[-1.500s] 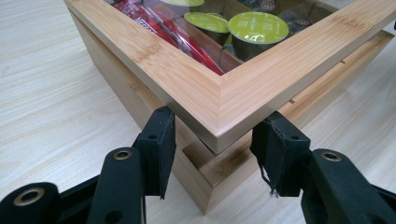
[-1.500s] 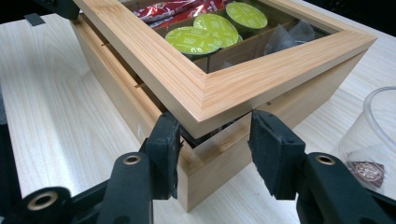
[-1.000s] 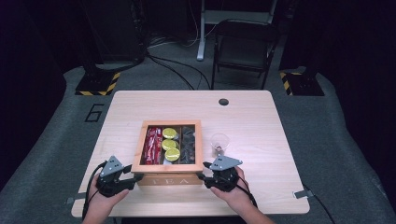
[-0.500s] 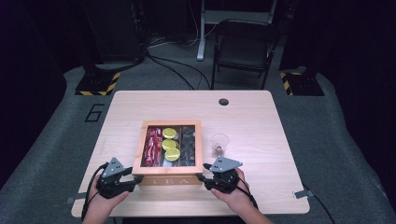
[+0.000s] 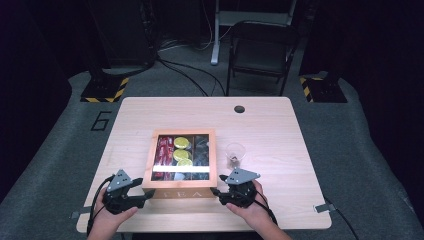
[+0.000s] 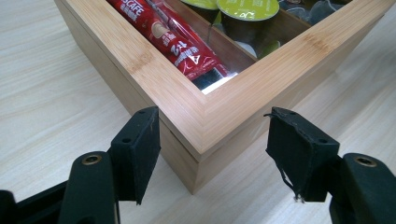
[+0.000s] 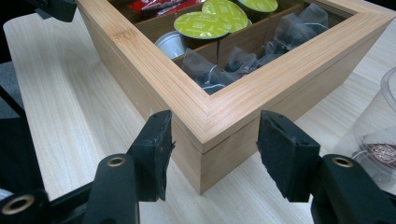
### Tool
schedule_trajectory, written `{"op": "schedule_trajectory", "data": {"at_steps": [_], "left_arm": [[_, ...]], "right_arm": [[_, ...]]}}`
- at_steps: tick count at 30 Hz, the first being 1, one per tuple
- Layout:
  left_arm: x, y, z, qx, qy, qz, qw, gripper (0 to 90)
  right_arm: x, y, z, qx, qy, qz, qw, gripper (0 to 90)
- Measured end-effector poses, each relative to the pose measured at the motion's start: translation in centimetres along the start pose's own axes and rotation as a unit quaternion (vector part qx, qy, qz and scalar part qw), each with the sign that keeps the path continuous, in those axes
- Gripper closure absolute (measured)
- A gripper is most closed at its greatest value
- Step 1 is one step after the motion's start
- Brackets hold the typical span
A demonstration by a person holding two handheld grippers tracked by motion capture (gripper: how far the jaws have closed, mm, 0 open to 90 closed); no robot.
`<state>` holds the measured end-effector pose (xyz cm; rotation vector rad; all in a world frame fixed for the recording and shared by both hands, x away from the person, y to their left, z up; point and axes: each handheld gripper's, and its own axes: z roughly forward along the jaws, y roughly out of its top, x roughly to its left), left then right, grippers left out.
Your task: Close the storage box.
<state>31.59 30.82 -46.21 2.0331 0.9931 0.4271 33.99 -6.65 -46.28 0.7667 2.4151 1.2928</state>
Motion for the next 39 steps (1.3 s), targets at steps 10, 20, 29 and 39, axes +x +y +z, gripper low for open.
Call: {"op": "schedule_trajectory", "data": {"at_steps": [10,20,29,39], "left_arm": [[1.2,1.1,-0.7,-0.019,0.015,-0.032,0.9992,35.0],[2.0,3.9,-1.0,-0.037,0.033,-0.016,0.9986,35.9],[3.1,6.1,-0.8,-0.051,0.042,-0.034,0.9972,35.9],[5.3,4.3,-0.5,-0.057,0.071,-0.077,0.9929,36.2]], "right_arm": [[-0.2,0.3,-0.1,-0.005,-0.004,0.003,1.0000,43.8],[-1.1,0.7,-0.7,-0.012,-0.015,0.006,0.9998,43.5],[-2.9,0.7,-1.9,-0.032,-0.033,0.037,0.9982,43.4],[-4.5,0.4,-2.8,-0.039,-0.057,0.057,0.9960,43.4]]}}
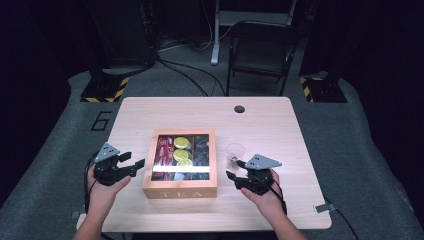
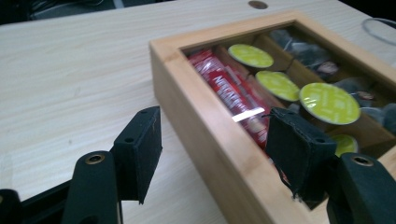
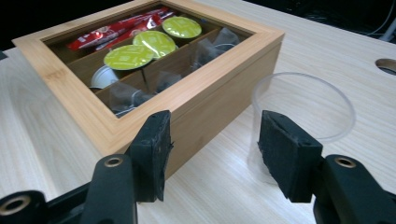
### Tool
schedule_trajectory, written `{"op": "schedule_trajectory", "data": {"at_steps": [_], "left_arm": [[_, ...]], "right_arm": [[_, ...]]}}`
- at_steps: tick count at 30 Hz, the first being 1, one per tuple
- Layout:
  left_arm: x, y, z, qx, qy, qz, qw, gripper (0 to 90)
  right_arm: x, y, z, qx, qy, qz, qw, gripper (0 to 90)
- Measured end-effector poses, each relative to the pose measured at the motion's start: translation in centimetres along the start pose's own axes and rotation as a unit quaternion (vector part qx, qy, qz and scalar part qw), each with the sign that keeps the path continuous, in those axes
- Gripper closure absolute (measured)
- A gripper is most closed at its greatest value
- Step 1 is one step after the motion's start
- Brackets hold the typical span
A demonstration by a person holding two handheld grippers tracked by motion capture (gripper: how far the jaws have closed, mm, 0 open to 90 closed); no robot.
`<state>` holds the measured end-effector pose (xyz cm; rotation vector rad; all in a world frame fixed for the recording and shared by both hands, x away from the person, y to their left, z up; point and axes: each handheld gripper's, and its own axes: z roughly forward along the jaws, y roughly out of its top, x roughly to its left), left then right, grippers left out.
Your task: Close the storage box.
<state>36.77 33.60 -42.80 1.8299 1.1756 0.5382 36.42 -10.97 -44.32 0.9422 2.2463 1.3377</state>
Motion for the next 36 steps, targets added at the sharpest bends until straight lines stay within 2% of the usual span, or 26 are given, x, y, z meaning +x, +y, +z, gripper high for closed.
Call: {"op": "schedule_trajectory", "data": {"at_steps": [7,11,14,15,18,24,25,27,31,34,36], "left_arm": [[1.1,-1.3,-0.2,-0.006,0.011,-0.021,0.9997,36.5],[1.8,-1.8,-0.2,0.004,0.019,-0.026,0.9995,36.5],[2.3,-2.3,-0.1,0.003,0.028,-0.035,0.9990,36.5],[2.5,-2.5,-0.1,0.010,0.027,-0.035,0.9990,36.5],[2.7,-2.9,0.1,0.013,0.030,-0.037,0.9988,36.5],[3.1,-3.2,0.3,0.023,0.033,-0.029,0.9988,36.5],[3.1,-3.3,0.4,0.025,0.037,-0.026,0.9987,36.7],[3.1,-3.5,0.5,0.028,0.041,-0.023,0.9985,36.9],[3.0,-3.5,0.5,0.037,0.038,-0.013,0.9985,37.1],[2.8,-3.2,0.3,0.035,0.032,-0.004,0.9989,39.3],[2.5,-2.7,-0.3,0.023,0.029,-0.003,0.9993,40.0]], "right_arm": [[-0.7,-0.2,0.1,0.007,-0.010,0.004,0.9999,43.5],[-0.7,-0.3,0.1,0.011,-0.010,0.004,0.9999,43.5],[-0.7,-0.3,0.1,0.008,-0.014,-0.003,0.9999,43.5],[-0.8,-0.4,0.2,0.009,-0.015,-0.006,0.9998,43.5],[-0.8,-0.6,0.4,0.017,-0.017,0.002,0.9997,43.5],[-0.8,-1.0,1.0,0.030,-0.016,0.001,0.9994,43.6],[-0.9,-1.0,1.1,0.032,-0.016,-0.008,0.9993,43.6],[-0.8,-1.1,1.3,0.036,-0.019,-0.003,0.9992,43.6],[-0.7,-1.2,1.4,0.040,-0.022,-0.007,0.9989,43.6],[-0.9,-1.2,1.4,0.043,-0.020,-0.009,0.9988,43.6],[-0.9,-1.2,1.4,0.042,-0.022,-0.006,0.9989,43.6]]}}
